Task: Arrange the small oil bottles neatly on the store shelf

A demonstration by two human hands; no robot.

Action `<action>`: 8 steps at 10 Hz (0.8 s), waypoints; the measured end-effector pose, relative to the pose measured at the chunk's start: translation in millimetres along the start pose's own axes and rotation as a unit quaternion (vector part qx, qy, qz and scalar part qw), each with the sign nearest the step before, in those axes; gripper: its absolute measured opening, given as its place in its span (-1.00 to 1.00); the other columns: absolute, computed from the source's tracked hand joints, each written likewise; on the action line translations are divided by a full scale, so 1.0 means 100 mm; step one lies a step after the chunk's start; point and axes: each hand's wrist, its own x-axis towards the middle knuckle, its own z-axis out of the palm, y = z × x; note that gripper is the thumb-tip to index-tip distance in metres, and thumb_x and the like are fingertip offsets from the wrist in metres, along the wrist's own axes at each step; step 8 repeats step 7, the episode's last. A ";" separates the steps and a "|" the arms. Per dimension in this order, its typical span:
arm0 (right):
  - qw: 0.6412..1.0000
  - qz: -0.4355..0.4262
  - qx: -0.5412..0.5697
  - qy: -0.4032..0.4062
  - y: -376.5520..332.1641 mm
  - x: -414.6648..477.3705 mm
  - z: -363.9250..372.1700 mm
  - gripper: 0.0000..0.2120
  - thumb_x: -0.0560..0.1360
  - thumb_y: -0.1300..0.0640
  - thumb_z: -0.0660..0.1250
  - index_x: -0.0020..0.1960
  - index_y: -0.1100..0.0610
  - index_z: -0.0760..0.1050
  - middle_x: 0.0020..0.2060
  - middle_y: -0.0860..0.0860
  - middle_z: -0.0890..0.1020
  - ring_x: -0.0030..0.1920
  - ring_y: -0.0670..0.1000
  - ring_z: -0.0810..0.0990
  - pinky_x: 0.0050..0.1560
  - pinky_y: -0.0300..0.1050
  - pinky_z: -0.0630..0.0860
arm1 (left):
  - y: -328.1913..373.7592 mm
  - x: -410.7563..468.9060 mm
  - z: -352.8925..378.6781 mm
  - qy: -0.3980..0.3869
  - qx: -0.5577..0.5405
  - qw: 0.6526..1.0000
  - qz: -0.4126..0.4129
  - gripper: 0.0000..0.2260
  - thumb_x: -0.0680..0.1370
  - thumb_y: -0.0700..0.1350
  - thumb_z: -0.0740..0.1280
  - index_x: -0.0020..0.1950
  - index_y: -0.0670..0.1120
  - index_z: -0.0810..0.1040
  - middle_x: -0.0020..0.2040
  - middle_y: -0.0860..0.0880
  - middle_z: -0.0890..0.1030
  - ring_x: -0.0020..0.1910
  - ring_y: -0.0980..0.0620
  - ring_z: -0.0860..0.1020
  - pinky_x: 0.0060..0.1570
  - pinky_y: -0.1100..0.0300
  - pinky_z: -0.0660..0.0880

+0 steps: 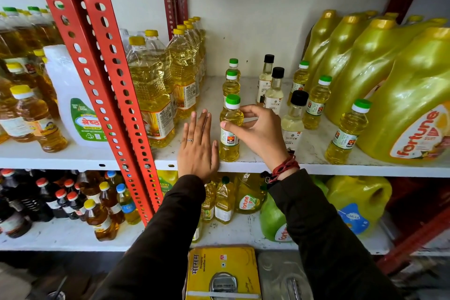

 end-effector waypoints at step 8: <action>0.989 -0.133 -0.027 0.065 -0.26 -0.19 -0.22 -0.54 0.58 -0.10 0.29 0.39 0.09 0.43 0.32 0.06 0.54 0.30 0.02 0.55 0.31 0.05 0.53 | 0.18 0.19 -0.57 0.144 -0.207 0.967 -0.030 -0.46 0.70 -0.04 0.04 0.66 -0.20 0.11 0.68 -0.13 0.14 0.68 -0.06 -0.07 0.65 0.01 -0.16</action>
